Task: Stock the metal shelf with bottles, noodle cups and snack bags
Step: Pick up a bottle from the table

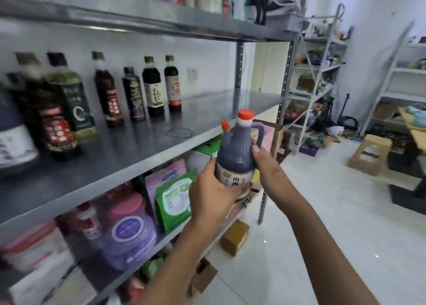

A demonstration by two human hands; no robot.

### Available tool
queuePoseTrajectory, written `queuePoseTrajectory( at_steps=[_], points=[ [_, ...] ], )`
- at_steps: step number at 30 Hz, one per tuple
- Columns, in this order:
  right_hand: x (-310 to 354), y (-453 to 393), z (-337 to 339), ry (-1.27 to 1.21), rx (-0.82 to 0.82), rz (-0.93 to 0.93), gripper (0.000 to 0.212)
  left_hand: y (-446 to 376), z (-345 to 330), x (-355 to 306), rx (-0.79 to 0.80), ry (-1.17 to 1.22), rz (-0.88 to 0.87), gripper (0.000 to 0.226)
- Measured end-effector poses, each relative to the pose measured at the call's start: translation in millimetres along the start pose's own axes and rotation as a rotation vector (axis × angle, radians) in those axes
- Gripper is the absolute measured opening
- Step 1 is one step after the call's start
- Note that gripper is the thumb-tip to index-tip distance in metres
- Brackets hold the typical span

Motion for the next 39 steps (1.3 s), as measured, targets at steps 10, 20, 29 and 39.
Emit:
queuePoseTrajectory(
  at_steps=[10,20,29,39],
  points=[
    [46.9,-140.8,-84.6,-0.228,0.273,0.170,0.043,-78.5,92.2,-25.7,-0.531,-0.088,0.012,0.057],
    [-17.2,-226.1,-209.2,-0.197,0.410,0.012,0.026,-128.5,156.0,0.9,-0.893,-0.171,0.217,0.054],
    [-43.4,-242.0,-247.8,-0.056,0.466,0.075,0.016,-176.4,178.1,36.7,-0.949,-0.298,0.300,0.053],
    [-52.0,-244.3,-256.1,0.103,0.575,0.199,0.026,-212.6,192.7,70.2,-0.905,-0.318,0.258,0.067]
  ],
)
Point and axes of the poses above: each hand's wrist, its own y-axis away from the middle knuckle, its own z-axis out of the back of the hand, x = y × z, the point moved 2 cm from there along -y, towards the middle knuckle, and after that the axes turned 7 degrees about z, right-handed, at the moved point
